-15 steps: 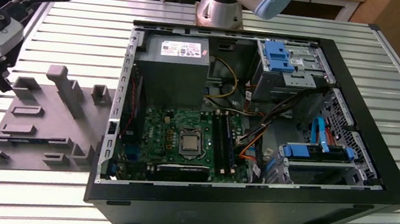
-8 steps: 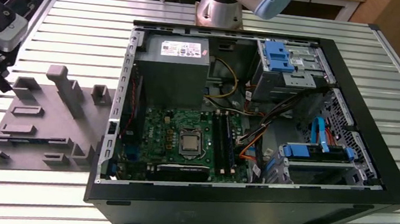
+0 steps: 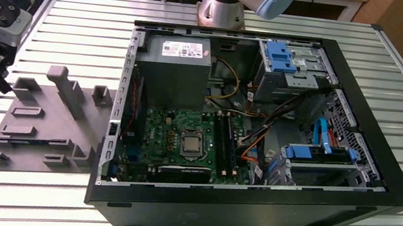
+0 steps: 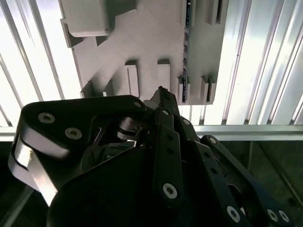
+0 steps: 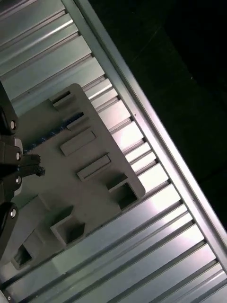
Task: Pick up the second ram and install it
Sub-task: 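Pick up the second ram and move it above second insertion slot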
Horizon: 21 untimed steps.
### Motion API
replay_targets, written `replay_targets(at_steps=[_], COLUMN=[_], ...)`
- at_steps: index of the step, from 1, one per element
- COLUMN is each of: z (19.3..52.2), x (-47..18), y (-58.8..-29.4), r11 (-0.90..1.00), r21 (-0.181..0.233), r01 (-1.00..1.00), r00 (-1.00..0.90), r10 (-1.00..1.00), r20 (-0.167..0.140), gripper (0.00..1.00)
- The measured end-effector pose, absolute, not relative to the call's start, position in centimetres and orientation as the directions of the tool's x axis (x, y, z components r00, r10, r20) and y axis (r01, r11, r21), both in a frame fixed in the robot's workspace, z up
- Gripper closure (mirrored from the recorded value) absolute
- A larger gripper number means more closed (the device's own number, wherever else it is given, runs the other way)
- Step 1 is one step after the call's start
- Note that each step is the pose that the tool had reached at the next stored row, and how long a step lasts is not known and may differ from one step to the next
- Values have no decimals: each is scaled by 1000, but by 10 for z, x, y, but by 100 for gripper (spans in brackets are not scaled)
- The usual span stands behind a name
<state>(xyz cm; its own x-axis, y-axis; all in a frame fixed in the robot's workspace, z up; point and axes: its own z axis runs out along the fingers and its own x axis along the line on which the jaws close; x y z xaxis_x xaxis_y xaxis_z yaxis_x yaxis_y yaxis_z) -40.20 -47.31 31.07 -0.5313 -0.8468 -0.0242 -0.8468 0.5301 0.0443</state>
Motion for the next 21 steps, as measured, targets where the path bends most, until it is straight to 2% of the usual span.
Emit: replay_targets(at_steps=[12, 21], z=[310, 309], x=[-402, -402], y=[-473, -473], r11=[349, 293], r21=[44, 44], r01=[-936, -955], r00=[-350, -294], r10=[-936, -956], r20=[-24, -24], gripper=[89, 89])
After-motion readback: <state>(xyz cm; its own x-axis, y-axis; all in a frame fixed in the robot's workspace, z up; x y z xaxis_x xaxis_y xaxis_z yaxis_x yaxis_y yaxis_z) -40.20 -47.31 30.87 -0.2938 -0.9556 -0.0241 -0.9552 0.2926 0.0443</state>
